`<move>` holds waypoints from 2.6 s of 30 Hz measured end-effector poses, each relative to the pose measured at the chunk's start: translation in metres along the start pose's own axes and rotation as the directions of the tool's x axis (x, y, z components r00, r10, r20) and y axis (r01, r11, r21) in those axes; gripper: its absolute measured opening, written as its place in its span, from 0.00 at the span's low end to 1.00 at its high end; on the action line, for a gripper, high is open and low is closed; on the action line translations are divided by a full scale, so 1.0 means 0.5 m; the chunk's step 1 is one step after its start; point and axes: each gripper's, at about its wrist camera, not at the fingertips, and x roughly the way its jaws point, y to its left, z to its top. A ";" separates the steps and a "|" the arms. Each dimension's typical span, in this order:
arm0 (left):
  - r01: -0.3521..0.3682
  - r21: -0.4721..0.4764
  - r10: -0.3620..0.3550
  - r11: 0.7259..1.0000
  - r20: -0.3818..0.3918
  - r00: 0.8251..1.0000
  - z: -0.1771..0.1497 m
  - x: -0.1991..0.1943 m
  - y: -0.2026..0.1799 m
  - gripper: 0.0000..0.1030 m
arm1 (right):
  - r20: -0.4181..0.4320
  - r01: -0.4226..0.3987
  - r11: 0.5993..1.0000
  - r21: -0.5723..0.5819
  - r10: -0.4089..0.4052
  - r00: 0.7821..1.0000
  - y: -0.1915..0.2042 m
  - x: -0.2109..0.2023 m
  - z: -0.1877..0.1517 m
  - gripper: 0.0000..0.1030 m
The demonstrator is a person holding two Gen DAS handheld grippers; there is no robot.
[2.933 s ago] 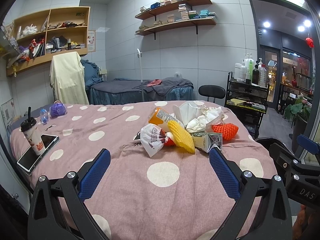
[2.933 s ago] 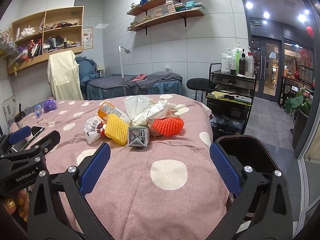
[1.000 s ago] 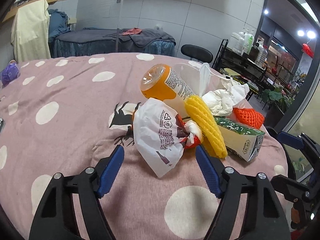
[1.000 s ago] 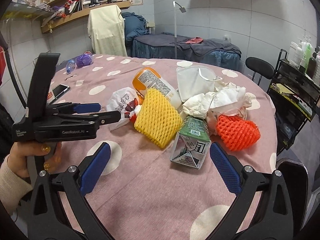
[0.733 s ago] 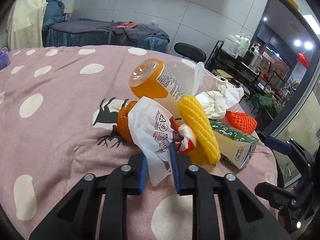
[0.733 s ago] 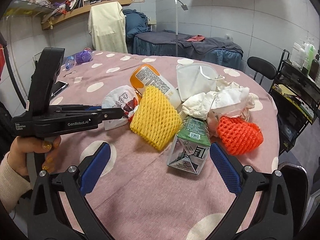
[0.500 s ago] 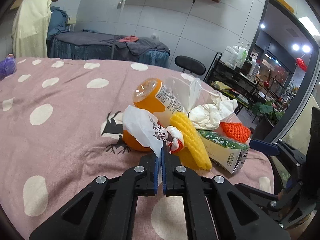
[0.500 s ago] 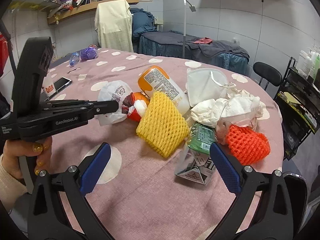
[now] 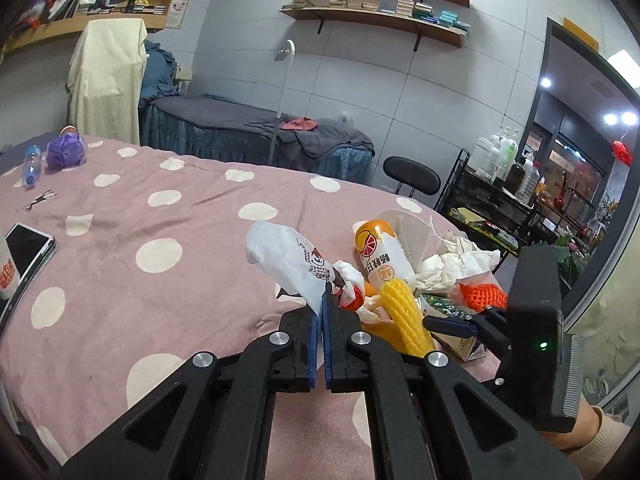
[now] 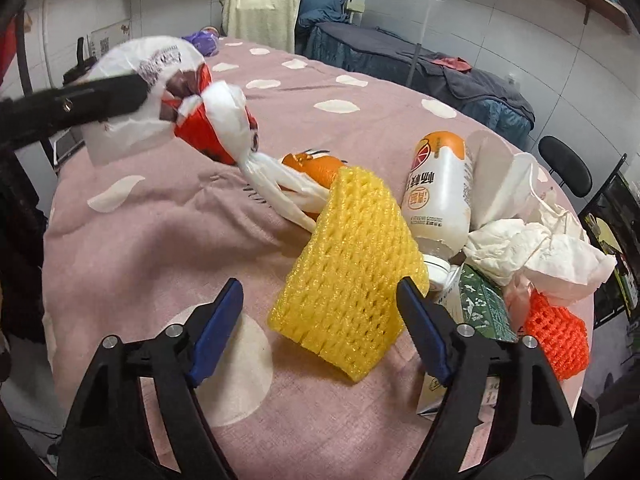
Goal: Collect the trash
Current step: 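Grasp the yellow foam net with the right gripper while the left gripper grasps the white plastic bag, then carry the yellow net to the bin and open the right gripper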
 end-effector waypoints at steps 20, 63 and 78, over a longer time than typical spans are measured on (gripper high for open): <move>-0.014 0.032 0.010 0.999 0.118 0.993 0.033 -0.089 -0.032 0.03 | 0.137 -0.051 0.989 0.141 0.031 0.990 -0.048 -0.105 -0.014 0.11; 0.536 0.315 -0.494 0.783 -0.208 0.844 -0.051 0.128 -0.611 0.03 | -0.157 0.296 0.522 0.800 -0.293 0.943 -0.532 -0.258 -0.610 0.11; 0.548 0.316 -0.441 0.774 -0.351 0.826 -0.123 0.212 -0.680 0.03 | -0.168 0.397 0.437 0.807 -0.474 0.864 -0.524 -0.330 -0.627 0.74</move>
